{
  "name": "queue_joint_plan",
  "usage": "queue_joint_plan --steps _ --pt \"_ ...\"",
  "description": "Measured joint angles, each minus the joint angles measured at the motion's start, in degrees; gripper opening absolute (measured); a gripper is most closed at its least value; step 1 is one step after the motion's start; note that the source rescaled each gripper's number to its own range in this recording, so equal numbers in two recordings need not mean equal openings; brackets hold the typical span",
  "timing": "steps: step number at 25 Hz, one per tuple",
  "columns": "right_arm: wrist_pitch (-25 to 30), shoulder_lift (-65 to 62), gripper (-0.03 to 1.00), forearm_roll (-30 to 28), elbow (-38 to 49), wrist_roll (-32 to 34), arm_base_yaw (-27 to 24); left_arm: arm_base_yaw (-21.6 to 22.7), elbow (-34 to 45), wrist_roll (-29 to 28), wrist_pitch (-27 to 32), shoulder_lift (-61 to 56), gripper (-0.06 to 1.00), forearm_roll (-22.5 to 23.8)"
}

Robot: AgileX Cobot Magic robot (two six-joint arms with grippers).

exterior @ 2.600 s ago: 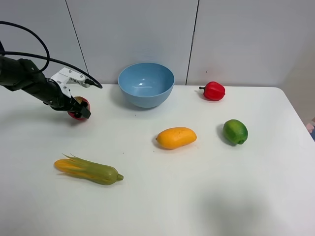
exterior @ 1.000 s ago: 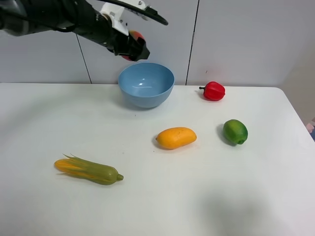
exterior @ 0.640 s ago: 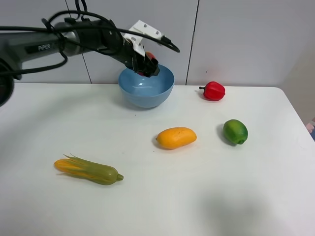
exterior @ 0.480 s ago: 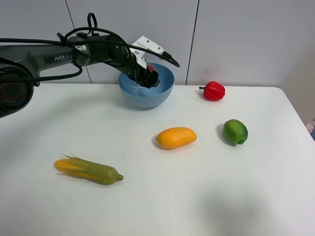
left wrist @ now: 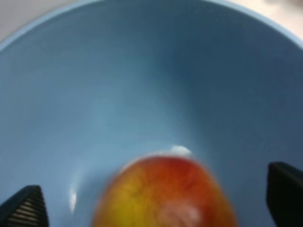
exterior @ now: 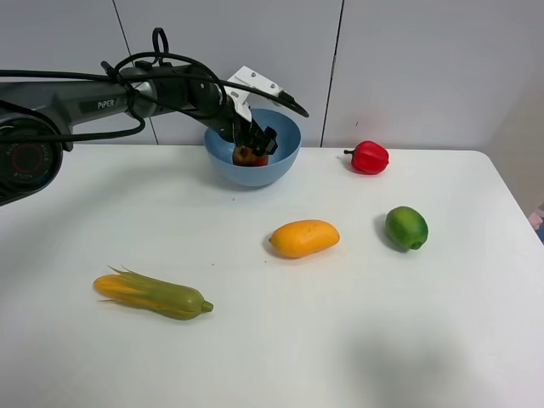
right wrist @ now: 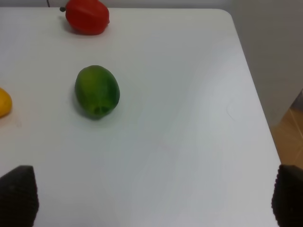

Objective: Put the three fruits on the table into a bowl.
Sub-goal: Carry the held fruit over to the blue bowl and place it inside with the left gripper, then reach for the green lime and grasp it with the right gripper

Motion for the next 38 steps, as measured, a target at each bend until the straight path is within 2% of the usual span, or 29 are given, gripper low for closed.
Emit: queue_joint_plan --steps 2,4,6,11,14,18,23,27,32,38 --pt "0.0 0.0 1.00 0.0 0.0 0.0 0.0 0.0 0.0 -1.7 0.4 -0.6 0.93 0.1" --pt "0.0 0.0 1.00 0.0 0.0 0.0 0.0 -0.1 0.0 -5.0 1.8 -2.3 0.97 0.9" --pt "0.0 0.0 1.00 0.0 0.0 0.0 0.0 -0.2 0.0 -8.3 4.0 -5.6 0.97 2.7" --pt "0.0 0.0 1.00 0.0 0.0 0.0 0.0 -0.4 0.0 -15.3 11.4 -15.7 0.97 10.9" --pt "0.0 0.0 1.00 0.0 0.0 0.0 0.0 0.3 0.0 -17.6 13.1 -20.1 0.97 14.4" --pt "0.0 0.0 1.00 0.0 0.0 0.0 0.0 3.4 0.0 -19.9 16.0 -23.3 0.97 17.7" --pt "0.0 0.0 1.00 0.0 0.0 0.0 0.0 9.7 1.2 -20.7 24.7 -26.8 0.97 23.9" --pt "0.0 0.0 1.00 0.0 0.0 0.0 0.0 14.7 8.2 -20.7 27.4 -34.1 0.97 25.5" --pt "0.0 0.0 1.00 0.0 0.0 0.0 0.0 21.2 24.7 -20.7 22.6 -49.8 0.97 24.5" --pt "0.0 0.0 1.00 0.0 0.0 0.0 0.0 26.6 42.7 -23.2 20.9 -71.6 0.97 21.5"
